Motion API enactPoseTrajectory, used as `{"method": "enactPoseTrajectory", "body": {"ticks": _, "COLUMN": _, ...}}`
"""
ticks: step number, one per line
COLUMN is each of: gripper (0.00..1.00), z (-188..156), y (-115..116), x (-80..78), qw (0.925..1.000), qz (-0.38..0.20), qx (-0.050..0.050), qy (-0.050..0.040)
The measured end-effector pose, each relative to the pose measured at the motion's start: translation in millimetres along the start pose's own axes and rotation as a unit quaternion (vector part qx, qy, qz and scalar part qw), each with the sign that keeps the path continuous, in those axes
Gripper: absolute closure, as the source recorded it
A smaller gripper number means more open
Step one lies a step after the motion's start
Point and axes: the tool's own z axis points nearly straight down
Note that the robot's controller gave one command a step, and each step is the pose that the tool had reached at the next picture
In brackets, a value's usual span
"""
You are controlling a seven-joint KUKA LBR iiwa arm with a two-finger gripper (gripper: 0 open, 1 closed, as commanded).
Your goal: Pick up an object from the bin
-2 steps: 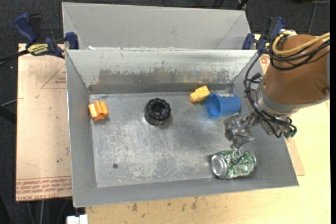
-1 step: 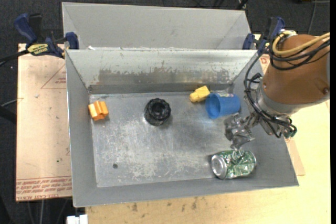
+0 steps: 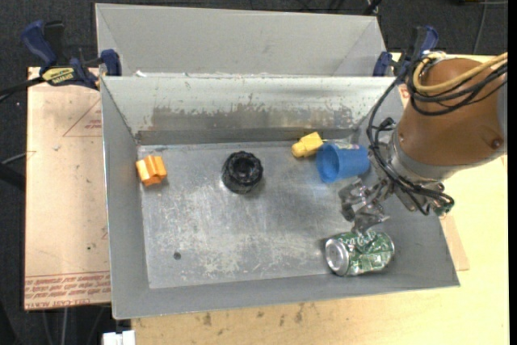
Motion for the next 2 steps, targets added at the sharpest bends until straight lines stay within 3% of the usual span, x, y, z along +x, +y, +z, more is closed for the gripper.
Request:
{"method": "enactPoseTrajectory", "body": {"ticks": 1, "gripper": 1.0, "z": 5.1, "y": 18.2, "x": -0.4, "qw": 0.9987, "qz": -0.052, "qx": -0.001, "qy": 0.0003}}
{"method": "enactPoseTrajectory", "body": {"ticks": 2, "gripper": 1.0, "z": -1.7, "y": 16.3, "x": -0.7, "qw": 0.9988, "qz": 0.048, "qx": -0.001, "qy": 0.0003}}
